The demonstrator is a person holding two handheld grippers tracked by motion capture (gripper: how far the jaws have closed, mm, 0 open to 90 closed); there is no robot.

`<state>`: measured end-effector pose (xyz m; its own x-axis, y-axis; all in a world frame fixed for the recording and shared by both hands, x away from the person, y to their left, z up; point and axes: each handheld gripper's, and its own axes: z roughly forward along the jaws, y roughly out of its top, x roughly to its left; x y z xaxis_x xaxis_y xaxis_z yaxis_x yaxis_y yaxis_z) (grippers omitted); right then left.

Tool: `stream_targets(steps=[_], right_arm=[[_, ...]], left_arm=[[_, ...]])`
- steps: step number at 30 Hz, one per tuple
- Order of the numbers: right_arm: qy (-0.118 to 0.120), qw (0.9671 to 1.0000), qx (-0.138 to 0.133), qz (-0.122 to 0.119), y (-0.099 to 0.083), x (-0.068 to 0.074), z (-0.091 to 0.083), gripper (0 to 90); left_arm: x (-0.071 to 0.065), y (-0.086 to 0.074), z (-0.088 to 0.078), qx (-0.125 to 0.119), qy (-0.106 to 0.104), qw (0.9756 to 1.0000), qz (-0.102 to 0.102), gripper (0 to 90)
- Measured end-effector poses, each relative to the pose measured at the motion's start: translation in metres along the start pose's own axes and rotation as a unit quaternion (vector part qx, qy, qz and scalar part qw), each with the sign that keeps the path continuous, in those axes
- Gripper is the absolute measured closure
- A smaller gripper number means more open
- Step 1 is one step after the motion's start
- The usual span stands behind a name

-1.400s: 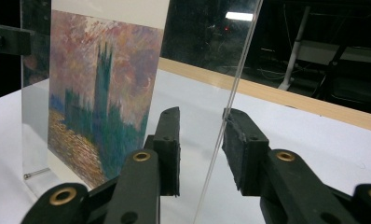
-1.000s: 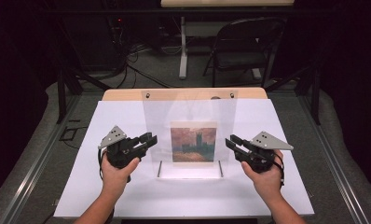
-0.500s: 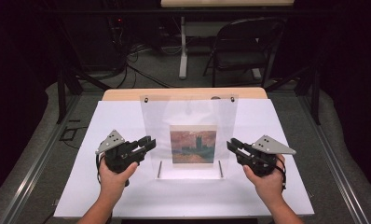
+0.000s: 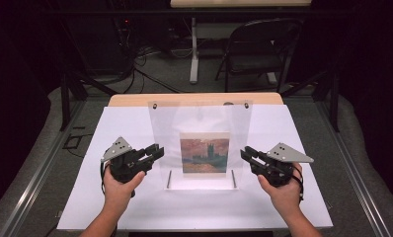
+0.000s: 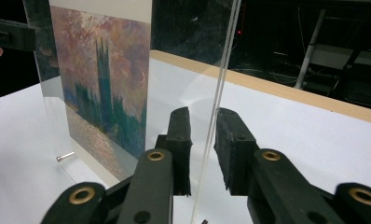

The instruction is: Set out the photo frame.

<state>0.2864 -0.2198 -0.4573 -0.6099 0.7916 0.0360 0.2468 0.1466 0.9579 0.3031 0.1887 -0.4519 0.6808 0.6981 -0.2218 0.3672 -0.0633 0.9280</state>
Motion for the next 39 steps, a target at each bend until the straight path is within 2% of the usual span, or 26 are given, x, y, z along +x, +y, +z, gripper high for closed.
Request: stream_targets(steps=[4,9,15,20,22,24,27,31,36,39], right_arm=[[-0.005,1.0,-0.002,-0.007,0.001,0.0,-0.004,73.3],[-0.017,0.9998,-0.005,-0.012,0.0,-0.003,-0.012,71.9],[-0.053,0.9984,-0.007,-0.017,-0.006,-0.013,-0.033,65.3],[-0.079,0.9968,-0.009,-0.011,-0.011,-0.023,-0.05,53.9],[-0.09,0.9958,-0.011,-0.005,-0.015,-0.027,-0.053,47.9],[-0.106,0.9943,-0.006,0.0,-0.02,-0.03,-0.054,44.3],[-0.117,0.9932,-0.001,0.005,-0.026,-0.031,-0.053,42.7],[-0.131,0.9912,0.017,-0.003,-0.038,-0.033,-0.047,41.7],[-0.129,0.9912,0.03,-0.007,-0.055,-0.033,-0.036,41.7],[-0.124,0.9915,0.039,0.0,-0.064,-0.034,-0.029,42.0]], left_arm=[[0.001,0.0,-0.006,-0.002,0.006,1.0,-0.001,70.1],[0.003,-0.002,-0.019,-0.004,0.026,0.9996,0.009,68.4],[0.012,-0.011,-0.04,-0.012,0.058,0.9982,0.006,56.9],[0.02,-0.024,-0.054,-0.014,0.103,0.9944,0.016,46.5],[0.024,-0.03,-0.058,-0.017,0.116,0.993,0.012,44.2],[0.029,-0.037,-0.061,-0.02,0.121,0.9925,0.001,42.5],[0.035,-0.047,-0.063,-0.02,0.128,0.9915,-0.012,41.9],[0.044,-0.06,-0.061,-0.016,0.139,0.9901,-0.008,41.5],[0.053,-0.071,-0.054,-0.002,0.133,0.991,-0.018,43.1],[0.055,-0.075,-0.05,0.006,0.135,0.9906,-0.022,43.1]])
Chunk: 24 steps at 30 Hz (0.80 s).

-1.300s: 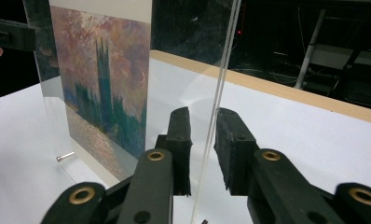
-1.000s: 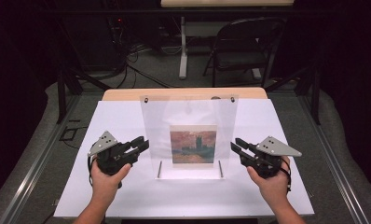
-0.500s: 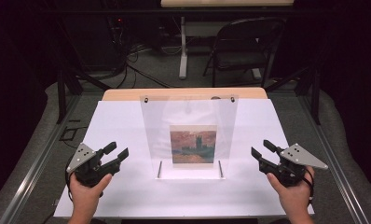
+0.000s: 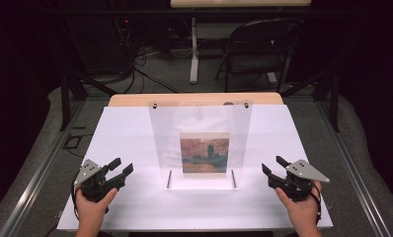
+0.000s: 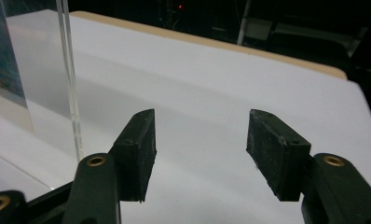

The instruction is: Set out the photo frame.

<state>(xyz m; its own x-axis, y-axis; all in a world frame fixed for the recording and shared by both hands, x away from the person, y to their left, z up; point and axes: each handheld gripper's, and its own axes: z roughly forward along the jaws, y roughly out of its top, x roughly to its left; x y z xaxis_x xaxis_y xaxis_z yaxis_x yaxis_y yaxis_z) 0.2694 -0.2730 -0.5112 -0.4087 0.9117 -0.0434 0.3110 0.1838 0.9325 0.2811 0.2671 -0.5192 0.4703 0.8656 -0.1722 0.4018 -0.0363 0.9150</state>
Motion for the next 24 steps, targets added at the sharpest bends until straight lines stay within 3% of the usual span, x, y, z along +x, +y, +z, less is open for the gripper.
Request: stream_targets(steps=[3,9,17,24], right_arm=[[0.02,0.9995,0.023,-0.001,-0.007,0.005,0.008,42.6],[0.032,0.9987,0.039,-0.001,-0.011,0.009,0.016,42.4],[0.025,0.9983,0.049,0.021,-0.016,0.002,0.021,40.1],[0.024,0.9972,0.06,0.038,-0.019,-0.004,0.021,39.7]], left_arm=[[-0.001,-0.004,0.004,0.009,0.001,1.0,0.003,42.9],[-0.002,-0.011,0.015,0.039,-0.01,0.9991,0.008,42.8],[-0.002,-0.013,0.02,0.053,-0.014,0.9985,0.008,42.7],[0.002,-0.016,0.023,0.071,-0.015,0.9974,-0.004,41.0]])
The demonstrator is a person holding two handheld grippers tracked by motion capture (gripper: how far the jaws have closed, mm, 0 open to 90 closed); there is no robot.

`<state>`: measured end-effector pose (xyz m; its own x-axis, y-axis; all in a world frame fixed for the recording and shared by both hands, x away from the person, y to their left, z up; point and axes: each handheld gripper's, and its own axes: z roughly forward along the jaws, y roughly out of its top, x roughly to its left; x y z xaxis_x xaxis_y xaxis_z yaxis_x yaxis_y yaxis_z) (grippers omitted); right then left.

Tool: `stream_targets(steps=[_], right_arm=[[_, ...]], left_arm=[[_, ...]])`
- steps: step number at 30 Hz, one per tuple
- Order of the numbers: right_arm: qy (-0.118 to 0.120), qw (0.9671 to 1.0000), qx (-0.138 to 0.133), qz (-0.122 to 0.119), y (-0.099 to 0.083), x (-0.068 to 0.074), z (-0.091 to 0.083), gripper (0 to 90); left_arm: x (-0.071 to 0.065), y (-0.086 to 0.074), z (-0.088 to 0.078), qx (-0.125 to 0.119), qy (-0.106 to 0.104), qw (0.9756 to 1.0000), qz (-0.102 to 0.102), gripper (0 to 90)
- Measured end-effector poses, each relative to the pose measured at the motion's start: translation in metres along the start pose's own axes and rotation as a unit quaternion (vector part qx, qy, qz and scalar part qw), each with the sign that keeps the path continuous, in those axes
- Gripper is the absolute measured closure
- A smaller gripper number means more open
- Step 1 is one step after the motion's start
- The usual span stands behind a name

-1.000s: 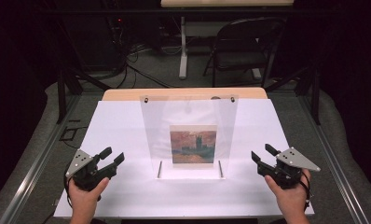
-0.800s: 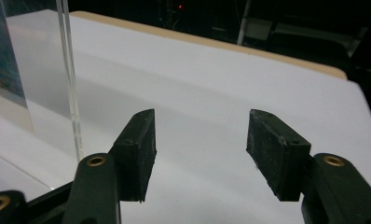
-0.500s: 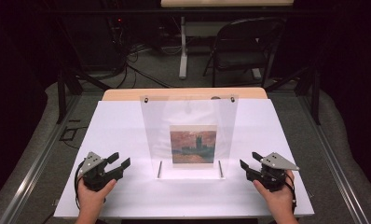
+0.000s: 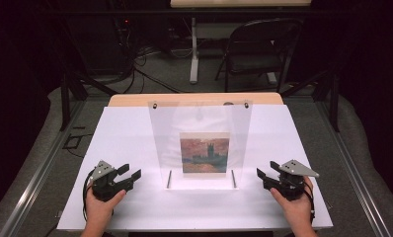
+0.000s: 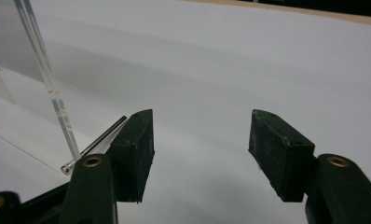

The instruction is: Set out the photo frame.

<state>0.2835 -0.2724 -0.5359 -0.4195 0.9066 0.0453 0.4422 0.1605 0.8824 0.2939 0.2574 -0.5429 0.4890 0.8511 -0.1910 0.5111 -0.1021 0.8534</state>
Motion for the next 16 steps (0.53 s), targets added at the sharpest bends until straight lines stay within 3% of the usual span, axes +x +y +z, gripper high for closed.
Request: stream_targets(steps=[3,8,16], right_arm=[[0.003,0.9999,0.014,0.008,-0.0021,-0.0018,0.0037,36.3],[0.007,0.9994,0.033,0.013,-0.0053,-0.0031,0.0088,31.1],[0.008,0.9989,0.044,0.014,-0.0069,-0.0047,0.0095,30.9]], left_arm=[[0.001,-0.0011,0.0022,0.006,-0.01,0.9999,-0.006,38.3],[0.0019,-0.0016,0.0038,0.012,0.001,0.9999,-0.009,36.3],[0.0014,-0.0016,0.006,0.025,0.004,0.9997,-0.002,35.7]])
